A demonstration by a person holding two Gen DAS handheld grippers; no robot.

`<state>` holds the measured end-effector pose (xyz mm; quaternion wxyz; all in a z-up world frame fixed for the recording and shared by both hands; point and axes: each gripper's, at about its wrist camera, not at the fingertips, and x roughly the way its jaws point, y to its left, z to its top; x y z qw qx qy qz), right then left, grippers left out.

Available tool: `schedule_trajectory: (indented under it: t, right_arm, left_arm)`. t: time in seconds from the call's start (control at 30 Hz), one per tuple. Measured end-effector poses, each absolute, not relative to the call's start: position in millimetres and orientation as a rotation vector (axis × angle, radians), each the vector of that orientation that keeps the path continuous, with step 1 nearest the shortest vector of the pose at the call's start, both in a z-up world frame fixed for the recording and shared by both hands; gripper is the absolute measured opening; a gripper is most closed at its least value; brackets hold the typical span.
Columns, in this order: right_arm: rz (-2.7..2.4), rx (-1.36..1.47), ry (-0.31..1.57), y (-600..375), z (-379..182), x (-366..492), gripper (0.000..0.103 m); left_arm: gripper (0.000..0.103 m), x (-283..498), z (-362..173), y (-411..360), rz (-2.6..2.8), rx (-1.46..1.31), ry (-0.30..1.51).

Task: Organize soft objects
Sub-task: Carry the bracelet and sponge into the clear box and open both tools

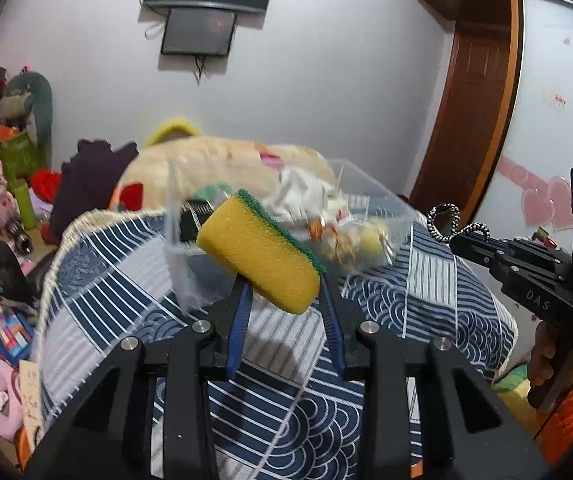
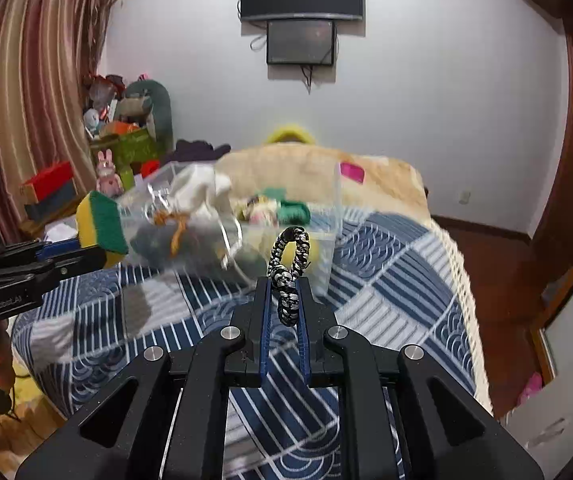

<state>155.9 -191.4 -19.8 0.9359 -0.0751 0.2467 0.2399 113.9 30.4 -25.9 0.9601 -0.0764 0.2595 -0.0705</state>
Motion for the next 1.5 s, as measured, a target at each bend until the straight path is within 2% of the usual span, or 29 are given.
schedule_trajectory:
  t: [0.27, 0.5, 0.97, 1.27, 1.37, 1.43, 1.5]
  right_arm:
    - [0.499, -0.144, 0.424, -180, 3, 164, 0.011]
    - [0.514, -0.139, 0.408, -164, 7, 179, 0.011]
    - [0.543, -0.177, 0.492, -125, -13, 211, 0.011]
    - [0.557, -0.166, 0.592, -121, -28, 227, 0.011]
    - [0.537, -0.174, 0.587, -124, -28, 223, 0.021]
    - [0.543, -0.169, 0.588, -127, -26, 221, 0.035]
    - [0.538, -0.174, 0.580, -130, -25, 219, 0.039]
  left_arm:
    - [0.034, 122, -6, 45, -0.107, -0.156, 0.478]
    - [0.034, 149, -16, 62, -0.078, -0.173, 0.530]
    - [0.034, 185, -38, 55, -0.085, -0.123, 0.605]
    - [0.034, 181, -37, 59, -0.096, -0.139, 0.614]
    - [0.035, 177, -36, 58, -0.102, -0.140, 0.610]
    - [0.039, 173, -35, 58, -0.110, -0.143, 0.606]
    - [0.044, 168, -34, 58, -0.119, -0.148, 0.603]
